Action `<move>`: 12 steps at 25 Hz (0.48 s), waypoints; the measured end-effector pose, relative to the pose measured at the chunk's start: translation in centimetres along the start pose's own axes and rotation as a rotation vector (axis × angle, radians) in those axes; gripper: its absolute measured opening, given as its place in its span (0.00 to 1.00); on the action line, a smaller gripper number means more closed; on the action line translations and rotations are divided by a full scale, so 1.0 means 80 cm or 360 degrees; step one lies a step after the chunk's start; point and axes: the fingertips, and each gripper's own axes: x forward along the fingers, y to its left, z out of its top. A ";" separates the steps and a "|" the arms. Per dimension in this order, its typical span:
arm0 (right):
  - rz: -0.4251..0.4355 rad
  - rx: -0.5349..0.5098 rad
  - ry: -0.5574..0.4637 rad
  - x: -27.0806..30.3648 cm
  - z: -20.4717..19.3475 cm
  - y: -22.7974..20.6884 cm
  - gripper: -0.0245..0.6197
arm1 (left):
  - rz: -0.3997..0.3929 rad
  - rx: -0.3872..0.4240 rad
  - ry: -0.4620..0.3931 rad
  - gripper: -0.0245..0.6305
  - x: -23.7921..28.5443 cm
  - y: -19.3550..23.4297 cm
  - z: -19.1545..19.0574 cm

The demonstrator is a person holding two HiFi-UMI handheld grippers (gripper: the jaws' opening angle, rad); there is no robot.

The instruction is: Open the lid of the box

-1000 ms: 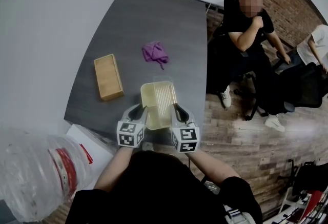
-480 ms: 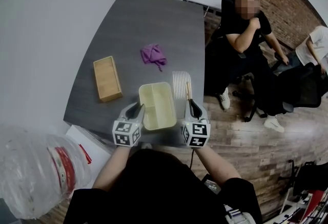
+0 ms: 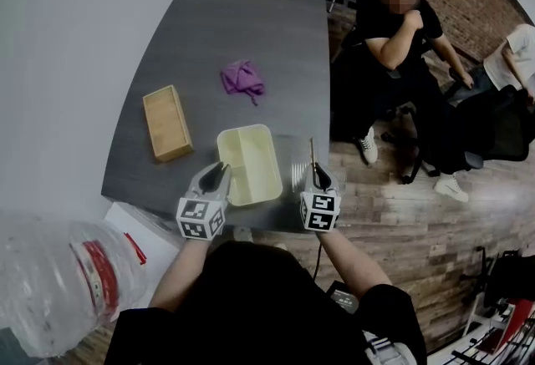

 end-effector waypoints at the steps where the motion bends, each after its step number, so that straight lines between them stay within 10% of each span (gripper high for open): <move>1: -0.0002 0.0003 0.0030 0.005 -0.010 -0.001 0.08 | -0.0001 0.0002 -0.0007 0.13 -0.002 -0.001 0.000; 12: -0.0058 -0.0013 0.0163 0.040 -0.072 -0.011 0.08 | 0.0000 -0.0014 -0.0043 0.12 -0.017 -0.011 -0.003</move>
